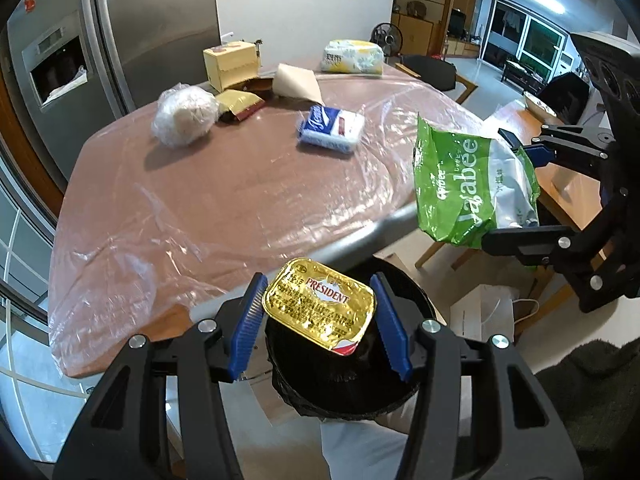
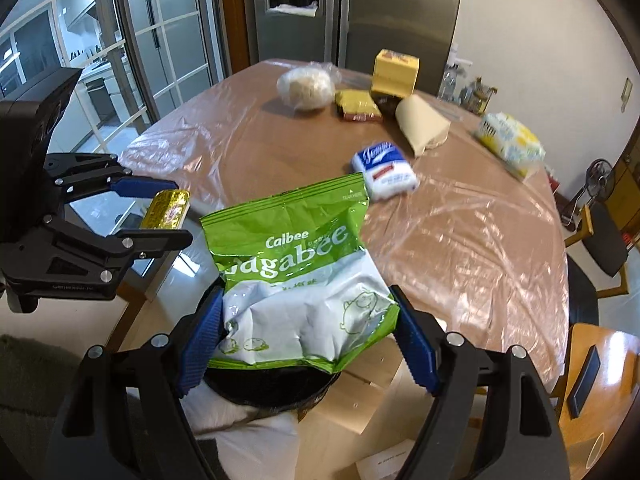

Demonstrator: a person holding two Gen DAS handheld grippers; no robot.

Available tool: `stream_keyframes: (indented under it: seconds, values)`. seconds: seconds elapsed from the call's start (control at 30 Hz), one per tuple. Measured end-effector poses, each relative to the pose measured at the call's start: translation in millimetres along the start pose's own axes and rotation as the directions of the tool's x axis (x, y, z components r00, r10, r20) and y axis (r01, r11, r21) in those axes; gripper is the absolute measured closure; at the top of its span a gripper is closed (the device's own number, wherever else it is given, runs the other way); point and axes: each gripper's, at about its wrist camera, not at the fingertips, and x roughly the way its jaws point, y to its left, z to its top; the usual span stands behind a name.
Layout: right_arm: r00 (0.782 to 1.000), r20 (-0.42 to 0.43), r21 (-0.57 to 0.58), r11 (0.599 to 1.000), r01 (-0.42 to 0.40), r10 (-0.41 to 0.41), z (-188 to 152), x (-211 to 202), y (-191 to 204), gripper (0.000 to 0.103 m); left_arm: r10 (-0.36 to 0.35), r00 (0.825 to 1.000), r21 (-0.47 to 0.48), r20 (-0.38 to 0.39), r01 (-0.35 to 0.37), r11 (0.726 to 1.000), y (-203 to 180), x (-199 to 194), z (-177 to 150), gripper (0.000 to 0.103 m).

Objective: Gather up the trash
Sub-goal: 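Carry the butter portion and chip bag over the black bin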

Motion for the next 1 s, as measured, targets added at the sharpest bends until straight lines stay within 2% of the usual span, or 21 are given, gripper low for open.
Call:
stream_keyframes:
  seconds: [0.3,0.53,1.0]
  values:
    - [0.996,-0.066,0.015,0.998,-0.061,0.061,-22.6,5.0,2.1,0.025,0.002,0.999,0.027,-0.048,0.000,1.000,-10.5,8.7,-15.0,0.049]
    - [0.990,-0.116,0.013,0.997,-0.078,0.079,-35.4,18.3,7.7,0.025,0.009,0.996,0.038,-0.090,-0.005,0.999,-14.9,20.5,-27.1,0.049]
    - [0.968,-0.231,0.033,0.995,-0.093,0.098,-56.6,68.2,10.3,0.025,0.006,0.982,0.047,-0.190,0.003,0.999,-18.6,59.9,-52.2,0.049]
